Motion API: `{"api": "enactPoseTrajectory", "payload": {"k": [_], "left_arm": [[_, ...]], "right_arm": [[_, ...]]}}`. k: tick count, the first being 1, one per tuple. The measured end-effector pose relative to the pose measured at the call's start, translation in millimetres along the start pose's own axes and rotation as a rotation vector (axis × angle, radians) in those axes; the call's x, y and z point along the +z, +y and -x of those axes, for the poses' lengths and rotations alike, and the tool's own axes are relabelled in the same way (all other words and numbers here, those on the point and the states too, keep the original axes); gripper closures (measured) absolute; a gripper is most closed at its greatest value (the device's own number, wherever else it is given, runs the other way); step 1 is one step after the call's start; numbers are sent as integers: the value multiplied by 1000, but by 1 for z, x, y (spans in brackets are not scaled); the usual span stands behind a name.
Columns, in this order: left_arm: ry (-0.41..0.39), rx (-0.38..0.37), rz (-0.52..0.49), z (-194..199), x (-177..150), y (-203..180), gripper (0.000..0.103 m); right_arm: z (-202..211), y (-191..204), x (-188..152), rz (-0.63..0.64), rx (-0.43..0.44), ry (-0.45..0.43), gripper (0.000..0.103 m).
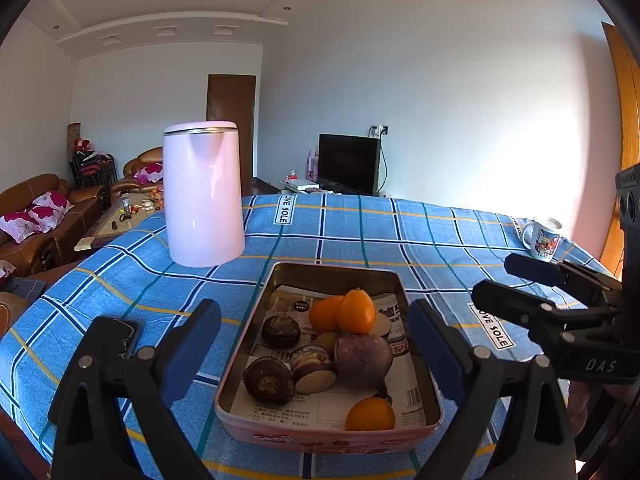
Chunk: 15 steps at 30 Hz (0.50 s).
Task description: Organize fruits
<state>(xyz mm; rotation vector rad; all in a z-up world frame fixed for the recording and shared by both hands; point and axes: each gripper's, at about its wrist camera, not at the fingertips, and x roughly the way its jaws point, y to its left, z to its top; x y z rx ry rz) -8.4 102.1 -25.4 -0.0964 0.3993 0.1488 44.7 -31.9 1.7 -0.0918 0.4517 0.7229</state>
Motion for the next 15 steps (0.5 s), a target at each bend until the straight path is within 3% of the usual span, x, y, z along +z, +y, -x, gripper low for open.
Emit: {"api": "enactPoseTrajectory", "payload": {"k": [15], "left_arm": [[-13,7,4,3,2,-3,1]], "right_arm": [[2,-5,-1,-6,-11,-1,24]]}}
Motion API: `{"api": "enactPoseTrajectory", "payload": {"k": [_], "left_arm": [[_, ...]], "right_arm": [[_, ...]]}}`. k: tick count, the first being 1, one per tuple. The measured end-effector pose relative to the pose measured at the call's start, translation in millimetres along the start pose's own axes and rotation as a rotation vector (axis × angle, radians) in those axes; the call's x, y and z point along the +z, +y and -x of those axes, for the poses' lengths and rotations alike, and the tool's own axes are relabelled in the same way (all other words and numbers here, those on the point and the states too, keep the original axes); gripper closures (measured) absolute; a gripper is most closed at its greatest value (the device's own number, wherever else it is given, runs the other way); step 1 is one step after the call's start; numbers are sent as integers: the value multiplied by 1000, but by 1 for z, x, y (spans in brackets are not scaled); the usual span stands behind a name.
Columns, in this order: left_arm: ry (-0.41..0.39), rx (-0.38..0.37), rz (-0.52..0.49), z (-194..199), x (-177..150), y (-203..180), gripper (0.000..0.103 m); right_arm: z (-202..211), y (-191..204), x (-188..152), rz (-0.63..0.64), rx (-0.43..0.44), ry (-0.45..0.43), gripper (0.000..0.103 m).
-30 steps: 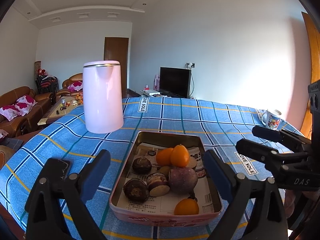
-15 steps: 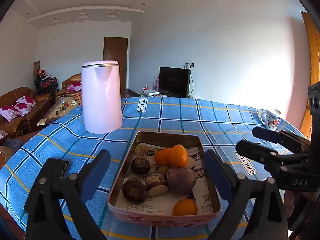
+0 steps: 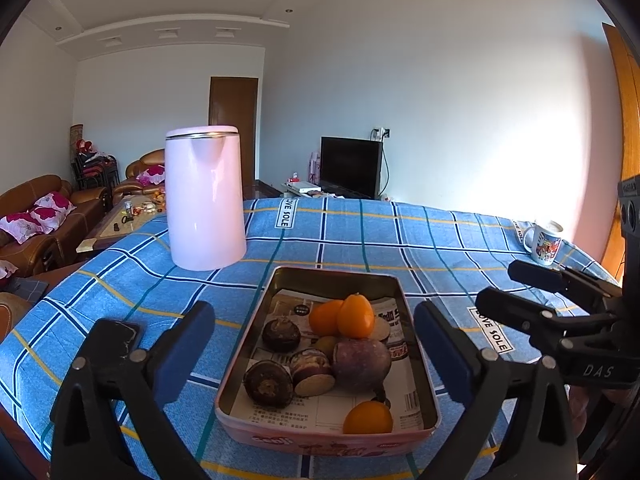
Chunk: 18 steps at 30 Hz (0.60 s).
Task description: Organize fruits
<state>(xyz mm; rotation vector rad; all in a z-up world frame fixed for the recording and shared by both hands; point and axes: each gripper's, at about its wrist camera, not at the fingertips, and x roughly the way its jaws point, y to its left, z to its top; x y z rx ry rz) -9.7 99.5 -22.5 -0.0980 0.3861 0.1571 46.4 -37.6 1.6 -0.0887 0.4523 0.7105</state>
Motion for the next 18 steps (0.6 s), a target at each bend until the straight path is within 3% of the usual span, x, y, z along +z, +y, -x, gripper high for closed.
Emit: {"api": "enactPoseTrajectory", "payload": {"k": [18], "left_arm": [[-6,23,-32,4,4,-14,0]], "right_arm": [[6,-7,-6,-14,-14,-1,24]]}}
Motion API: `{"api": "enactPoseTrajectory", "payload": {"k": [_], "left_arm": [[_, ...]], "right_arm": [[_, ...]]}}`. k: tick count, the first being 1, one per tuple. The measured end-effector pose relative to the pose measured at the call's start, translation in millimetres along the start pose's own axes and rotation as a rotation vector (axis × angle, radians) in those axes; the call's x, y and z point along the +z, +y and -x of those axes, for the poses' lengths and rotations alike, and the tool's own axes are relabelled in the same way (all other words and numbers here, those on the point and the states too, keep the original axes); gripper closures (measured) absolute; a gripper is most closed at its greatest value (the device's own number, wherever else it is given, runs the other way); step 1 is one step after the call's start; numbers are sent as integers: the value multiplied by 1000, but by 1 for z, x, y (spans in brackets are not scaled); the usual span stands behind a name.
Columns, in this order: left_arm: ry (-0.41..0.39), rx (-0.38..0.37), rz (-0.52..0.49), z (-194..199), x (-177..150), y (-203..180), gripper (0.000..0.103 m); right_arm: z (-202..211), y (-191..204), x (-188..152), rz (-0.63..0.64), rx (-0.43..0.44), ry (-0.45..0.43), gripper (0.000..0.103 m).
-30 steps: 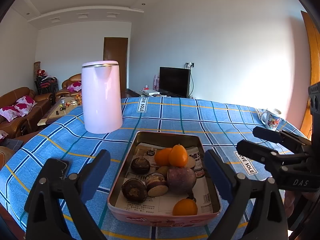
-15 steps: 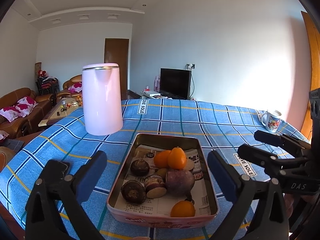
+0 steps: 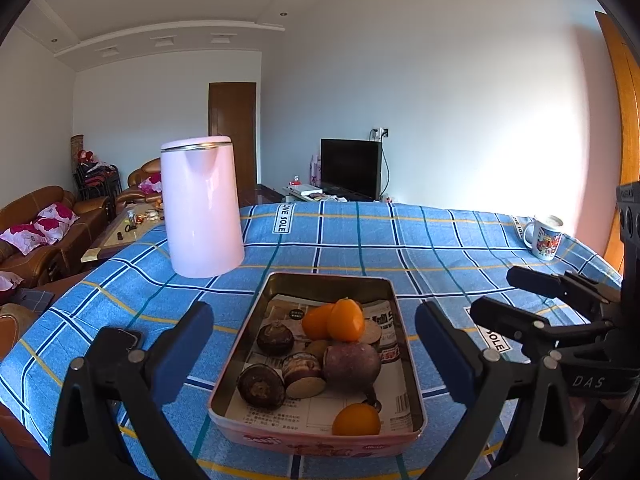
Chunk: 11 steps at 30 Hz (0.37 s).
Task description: Organize fruits
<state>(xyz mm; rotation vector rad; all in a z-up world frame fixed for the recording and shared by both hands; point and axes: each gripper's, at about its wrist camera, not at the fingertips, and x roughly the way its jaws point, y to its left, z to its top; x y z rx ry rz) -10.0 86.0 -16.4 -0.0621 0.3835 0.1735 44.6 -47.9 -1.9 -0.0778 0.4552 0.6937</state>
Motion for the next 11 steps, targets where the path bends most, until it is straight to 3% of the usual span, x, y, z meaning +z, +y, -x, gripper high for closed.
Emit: {"api": "enactPoseTrajectory", "payload": {"k": [11], "left_arm": [[6,5,0,-3,-2,0,0]], "right_arm": [[2,-6,-6,2,-10,8,23]]}}
